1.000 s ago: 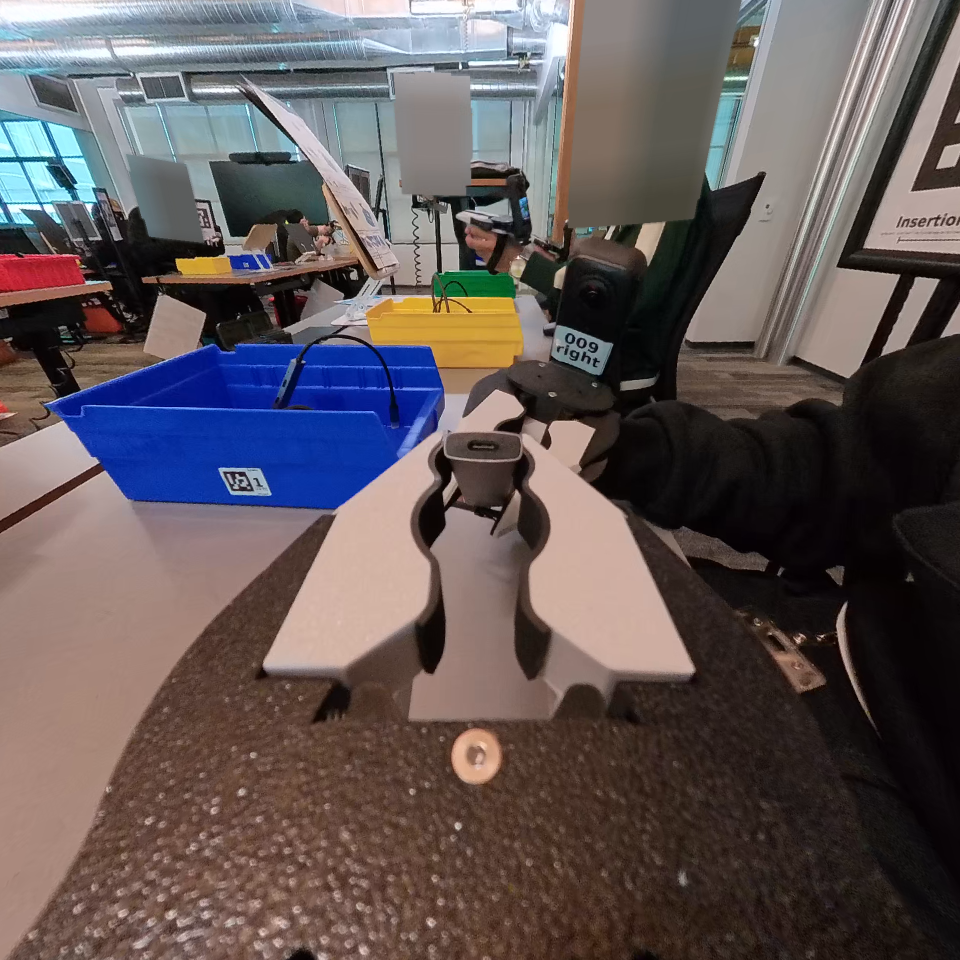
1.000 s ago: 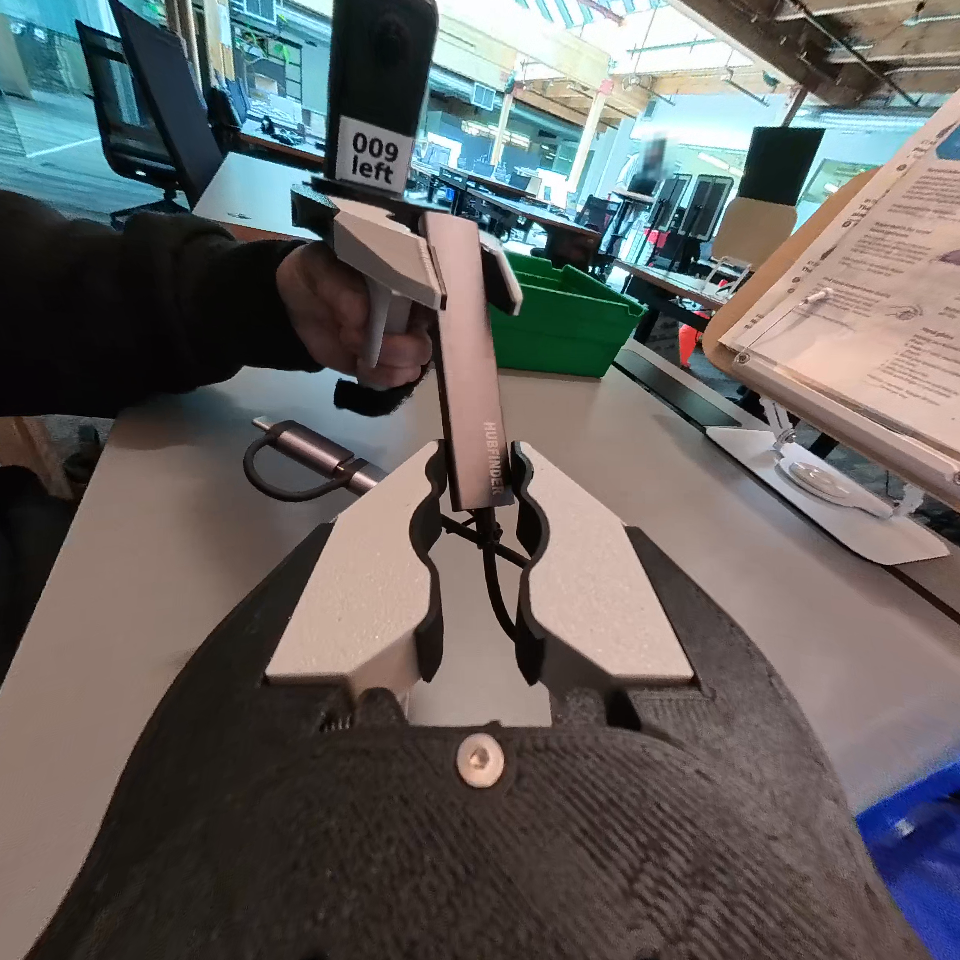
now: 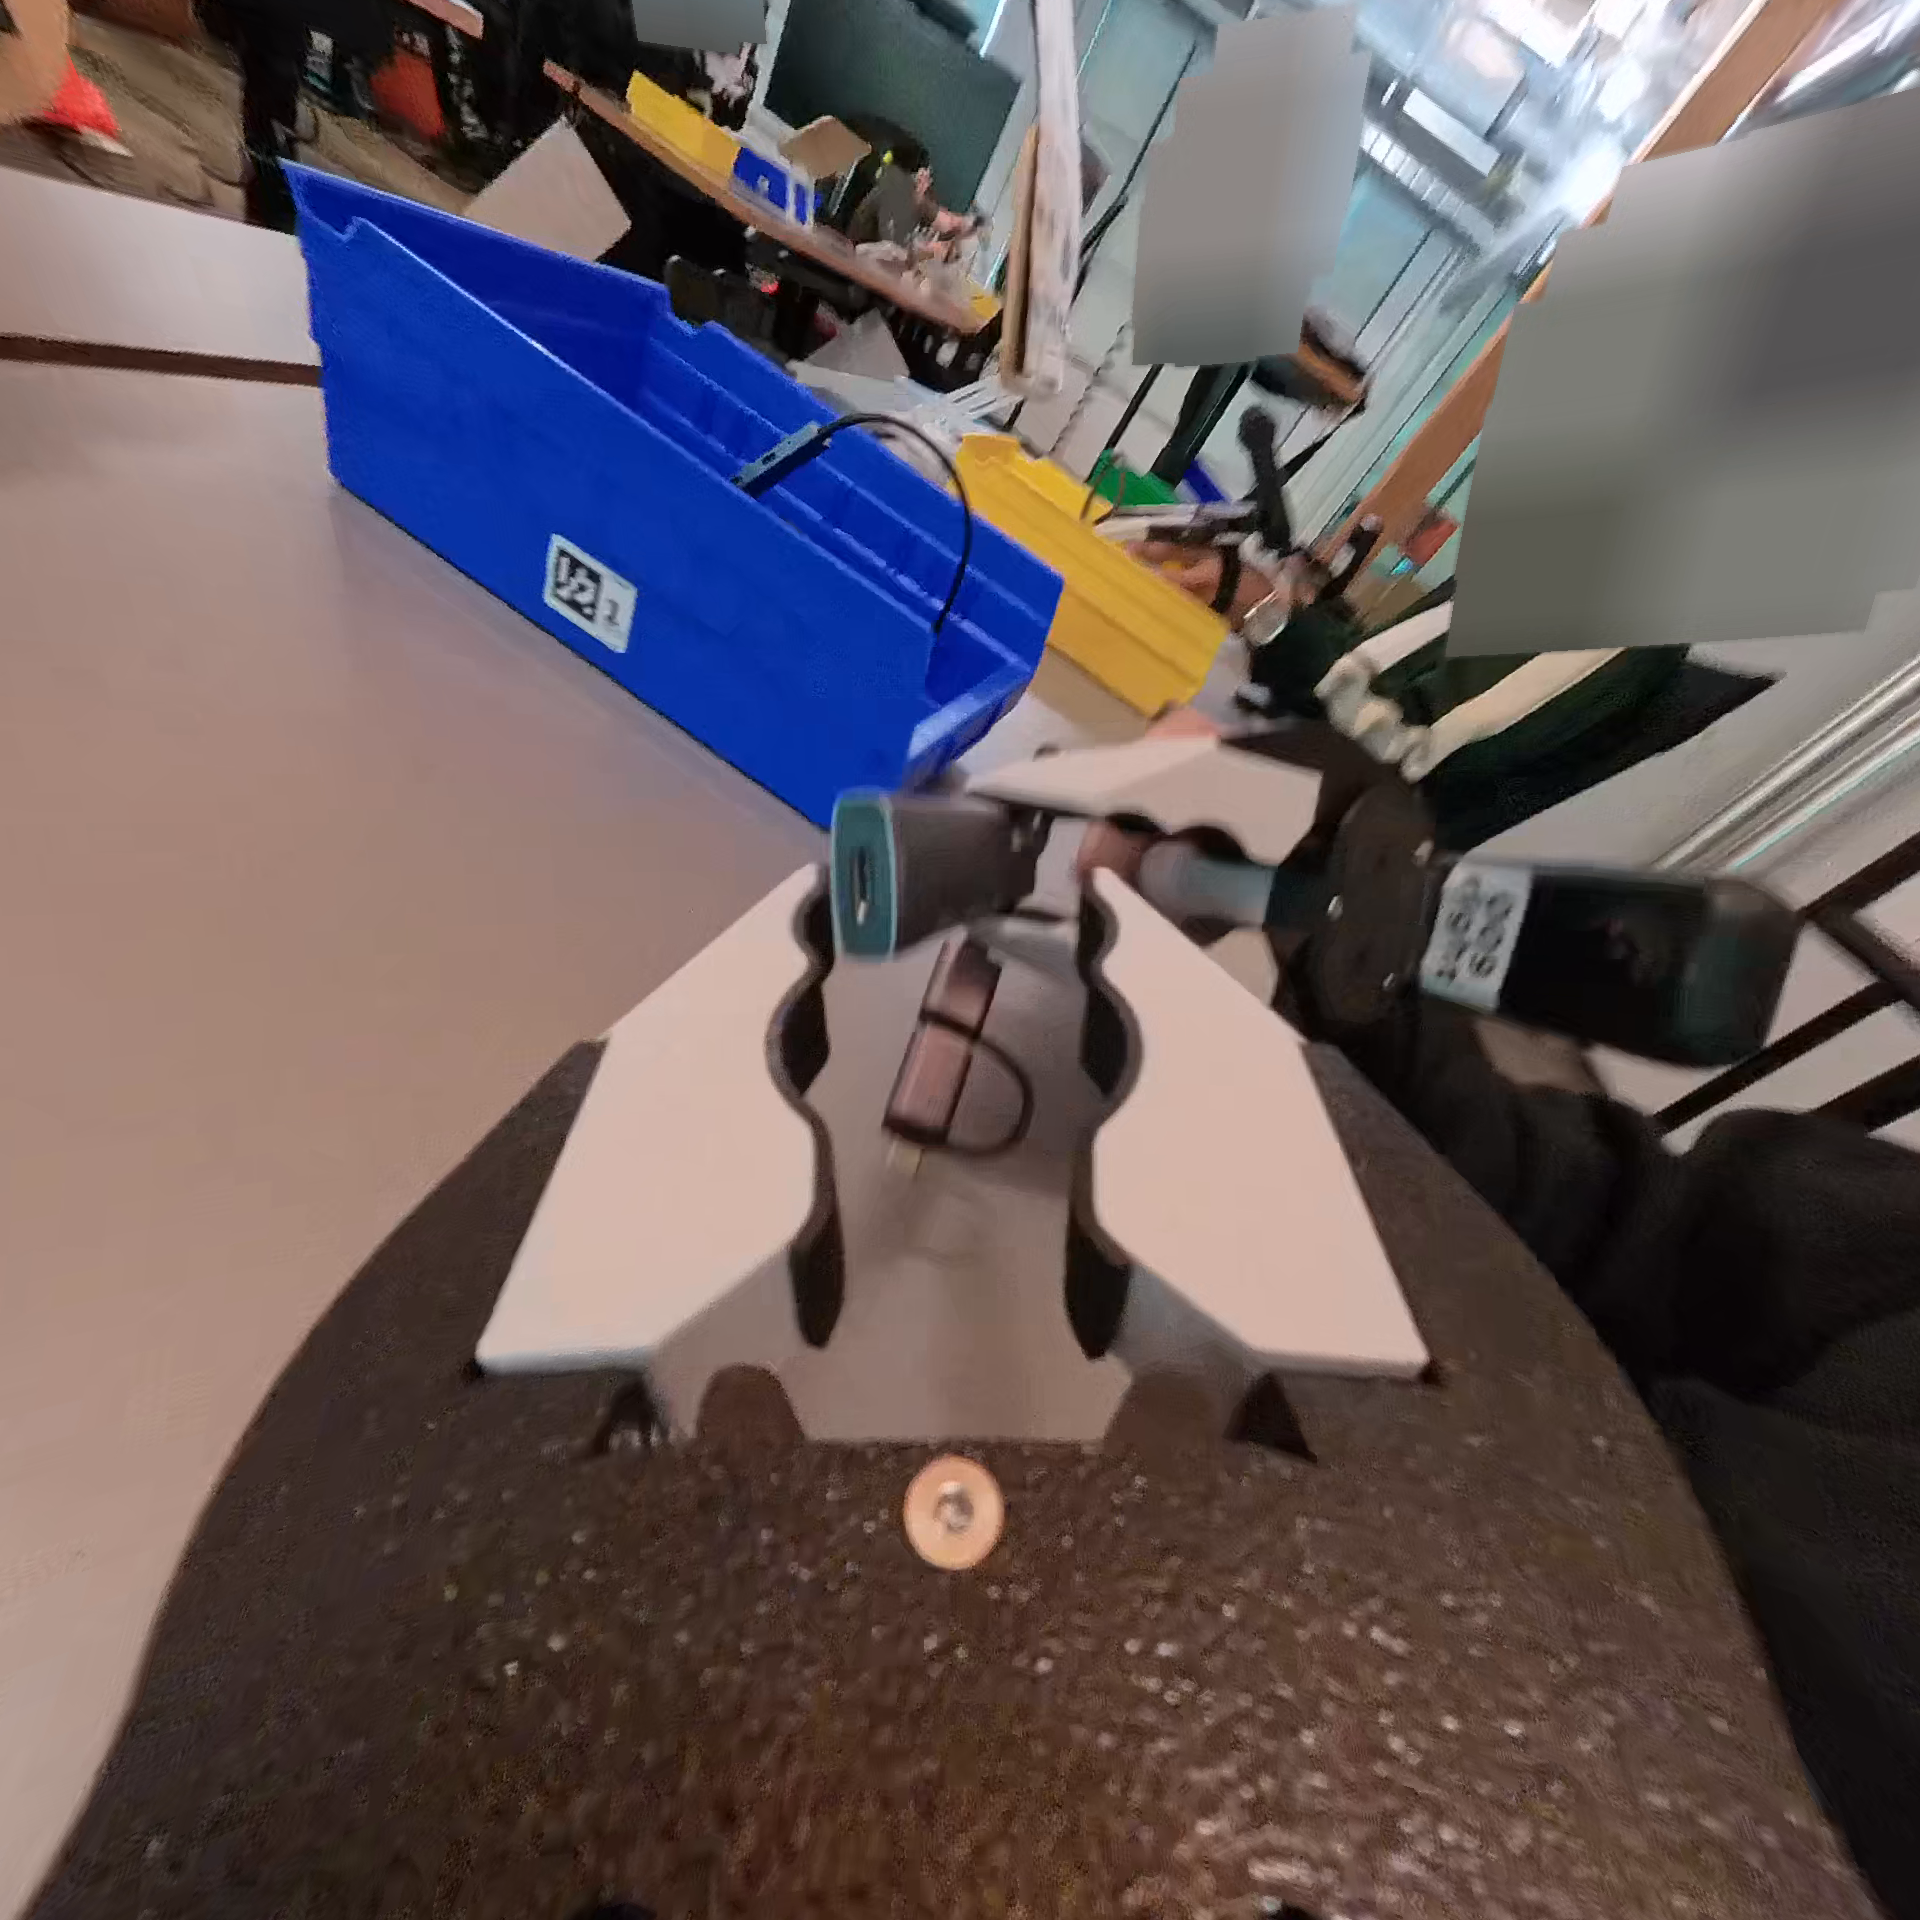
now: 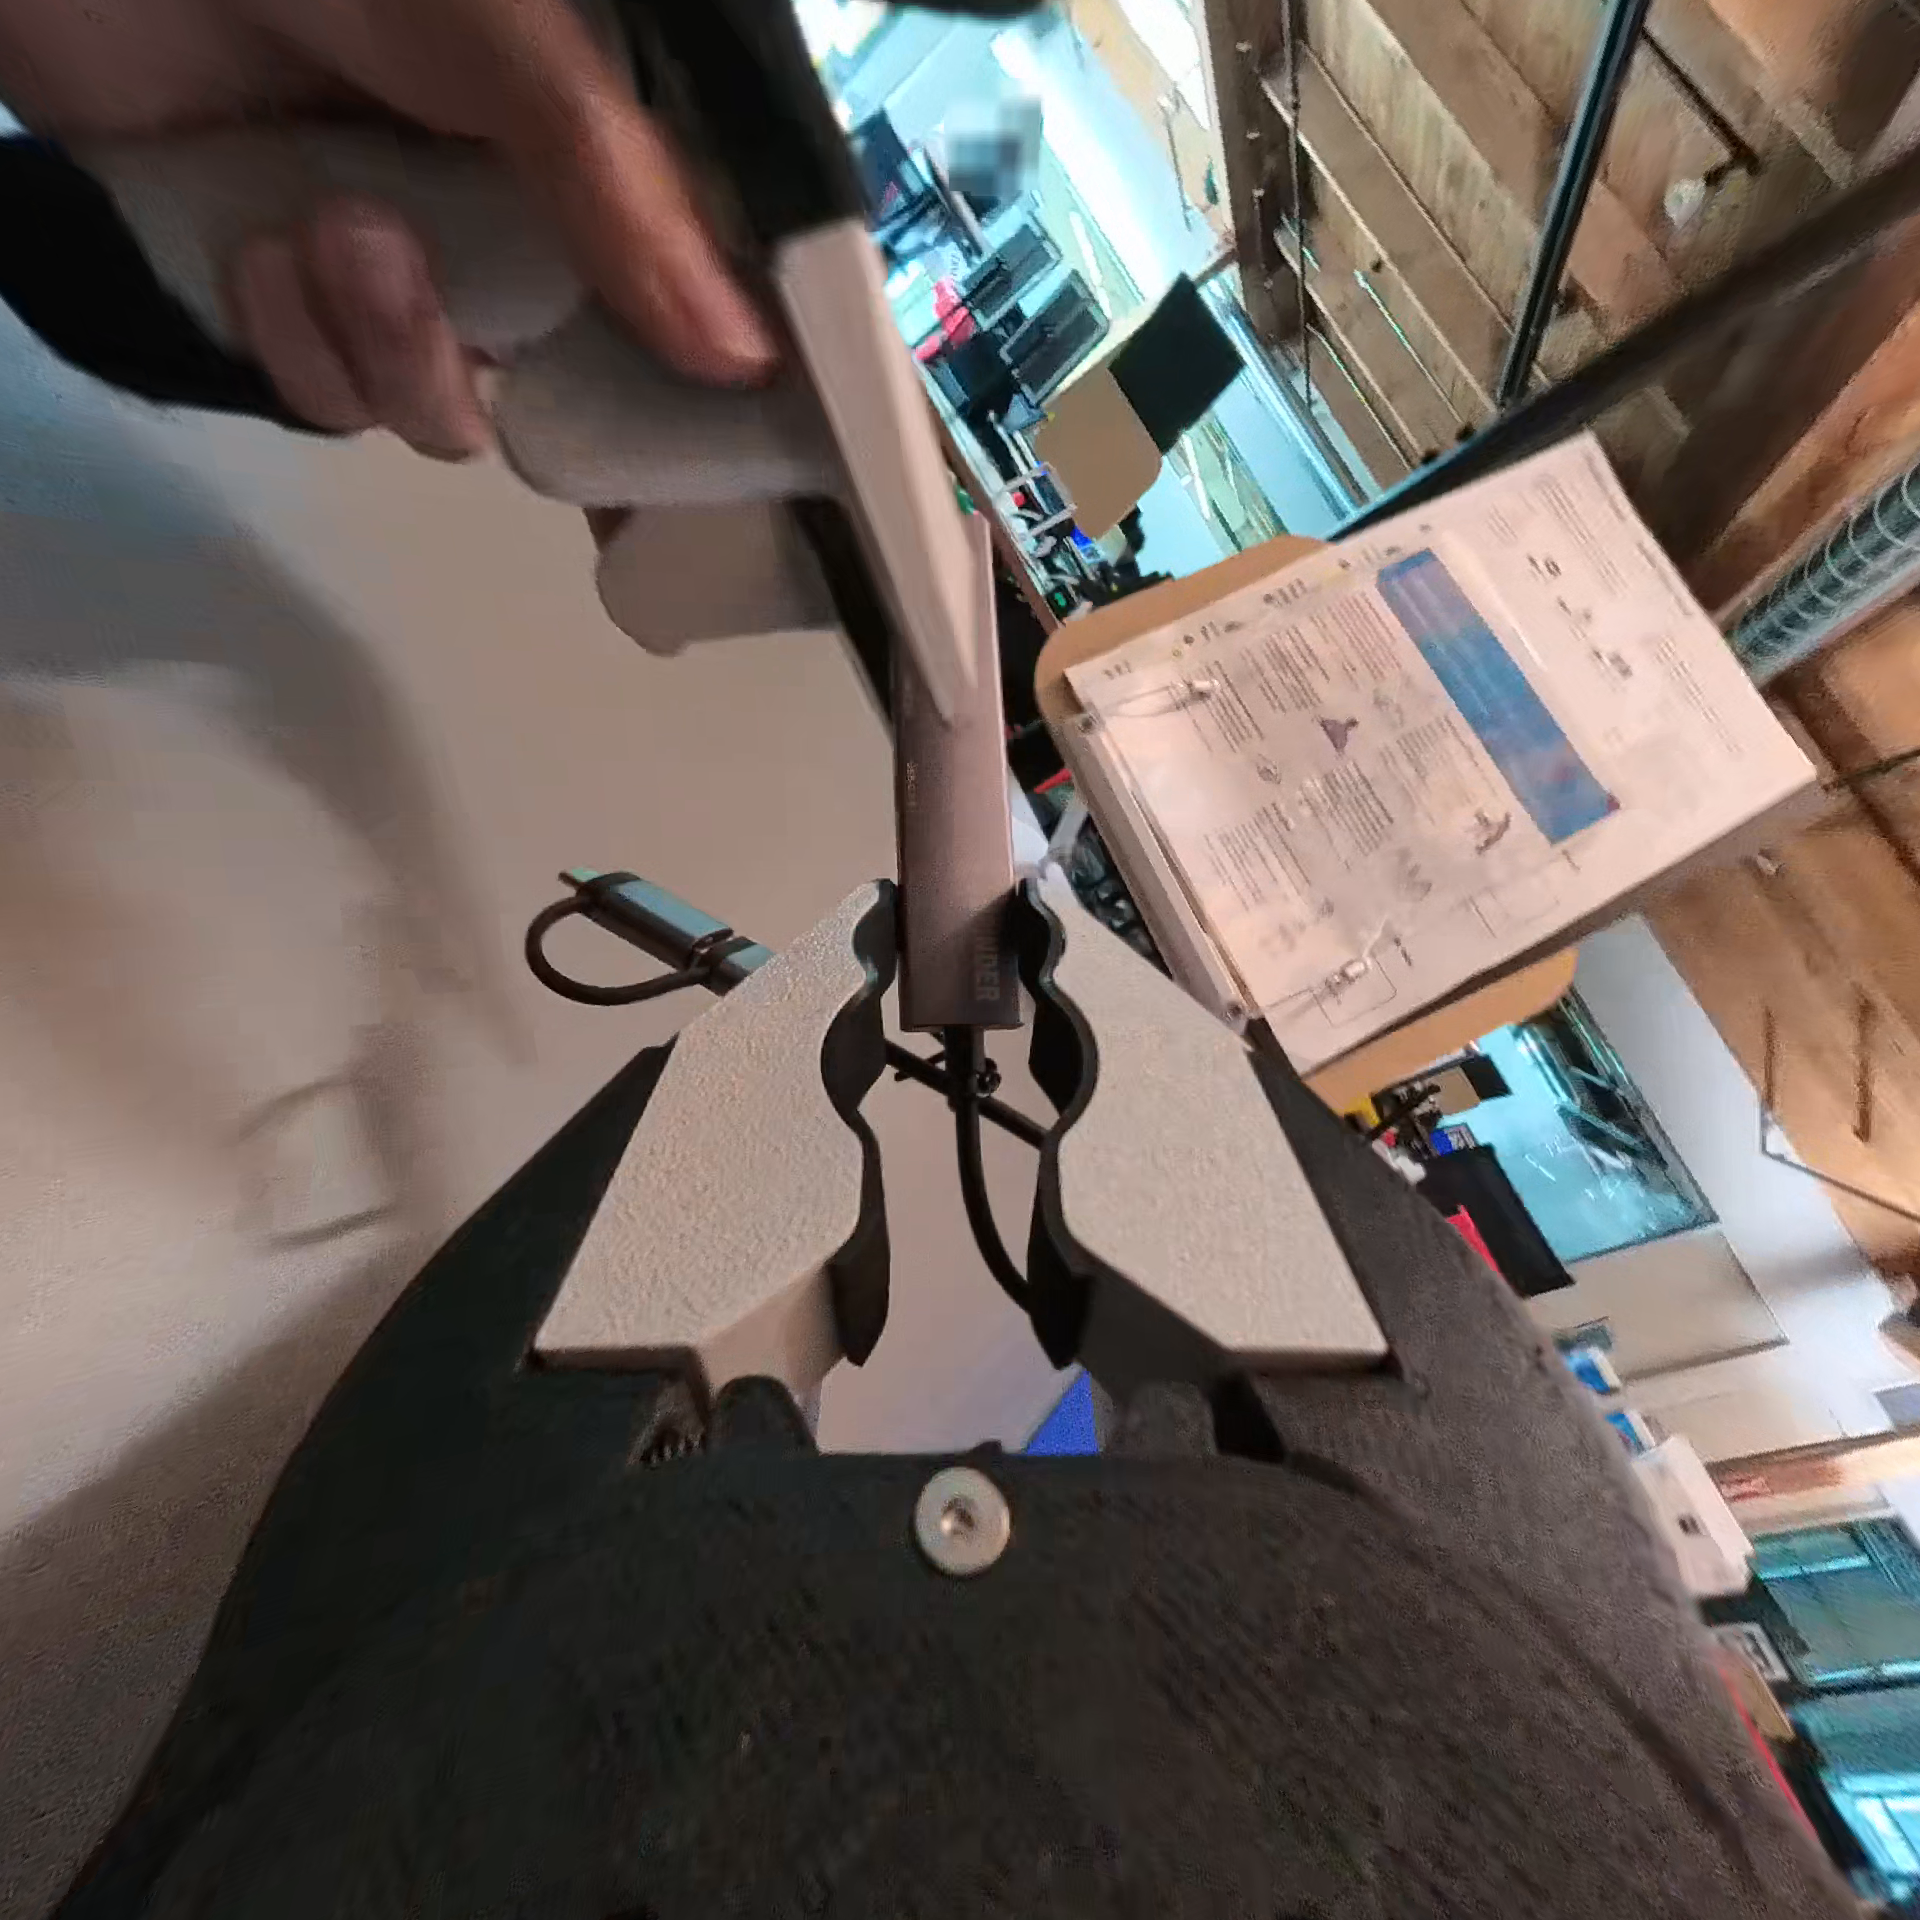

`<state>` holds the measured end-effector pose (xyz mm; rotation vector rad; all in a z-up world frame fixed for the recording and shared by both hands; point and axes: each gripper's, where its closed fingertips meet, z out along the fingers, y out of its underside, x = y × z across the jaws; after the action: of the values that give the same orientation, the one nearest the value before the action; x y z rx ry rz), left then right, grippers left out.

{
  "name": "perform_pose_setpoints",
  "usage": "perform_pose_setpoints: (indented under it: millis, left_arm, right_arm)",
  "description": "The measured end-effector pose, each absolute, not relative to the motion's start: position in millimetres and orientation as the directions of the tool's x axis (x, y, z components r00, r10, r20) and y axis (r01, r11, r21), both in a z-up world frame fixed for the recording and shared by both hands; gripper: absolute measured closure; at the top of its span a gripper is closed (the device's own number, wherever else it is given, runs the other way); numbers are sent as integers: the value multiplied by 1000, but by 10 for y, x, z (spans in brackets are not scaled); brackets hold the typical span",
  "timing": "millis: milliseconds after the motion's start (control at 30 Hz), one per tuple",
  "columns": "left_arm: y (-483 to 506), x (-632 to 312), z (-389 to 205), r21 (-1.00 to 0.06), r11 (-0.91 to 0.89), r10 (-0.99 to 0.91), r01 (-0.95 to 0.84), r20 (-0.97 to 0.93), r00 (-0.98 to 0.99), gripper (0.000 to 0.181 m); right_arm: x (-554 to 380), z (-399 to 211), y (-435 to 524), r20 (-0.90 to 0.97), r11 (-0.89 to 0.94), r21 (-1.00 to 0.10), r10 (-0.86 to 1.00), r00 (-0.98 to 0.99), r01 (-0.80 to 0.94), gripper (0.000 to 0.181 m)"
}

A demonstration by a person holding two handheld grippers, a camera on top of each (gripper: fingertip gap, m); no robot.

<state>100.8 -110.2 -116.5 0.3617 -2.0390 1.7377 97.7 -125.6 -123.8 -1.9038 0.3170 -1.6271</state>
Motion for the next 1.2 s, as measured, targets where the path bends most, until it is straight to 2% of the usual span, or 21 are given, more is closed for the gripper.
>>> perform_pose_setpoints:
  millis: [67, 100, 200, 367, 467, 533, 667, 767, 900, 1033, 1200]
  left_arm:
    - [-1136, 967, -1161, -822, 169, 114, -544, 565, -817, 166]
    - [-1143, 918, -1138, -799, 165, 158, -579, 601, -784, 174]
    - [-1136, 888, -1104, -739, 138, 229, -659, 671, -705, 175]
    - [-1145, 877, -1101, -560, 158, 296, -813, 812, -503, 175]
    - [-1155, 886, -1091, -515, 147, 323, -844, 832, -451, 175]
    - [-1135, 931, -1051, -479, 127, 343, -868, 843, -415, 175]
    - [-1113, 990, -1112, -515, 126, 291, -848, 836, -465, 174]
    - [-1109, 945, -1031, -504, 132, 327, -854, 835, -443, 175]
    - [-1148, 990, -1091, -525, 137, 249, -840, 839, -484, 175]
    - [-1146, 1068, -1107, -508, 111, 215, -854, 852, -478, 174]
    - [-1140, 1010, -1045, -504, 124, 258, -855, 848, -463, 175]
  right_arm:
    - [969, -1224, -1164, 802, -771, -596, -556, 218, 225, 160]
    - [977, -1231, -1171, 792, -765, -608, -568, 224, 212, 160]
    - [916, -1178, -1140, 758, -709, -651, -596, 264, 270, 160]
    - [822, -1062, -1133, 591, -492, -806, -705, 392, 330, 155]
    - [816, -931, -1272, 485, -366, -864, -790, 376, 346, 157]
    - [821, -917, -1385, 437, -325, -888, -817, 376, 325, 148]
    - [762, -899, -1402, 404, -286, -906, -800, 444, 311, 144]
    - [791, -926, -1405, 411, -308, -907, -800, 437, 287, 139]
    - [753, -862, -1427, 481, -367, -868, -789, 383, 334, 139]
    - [644, -667, -1283, 505, -341, -839, -778, 374, 423, 136]
    - [817, -963, -1297, 456, -353, -885, -788, 413, 303, 135]
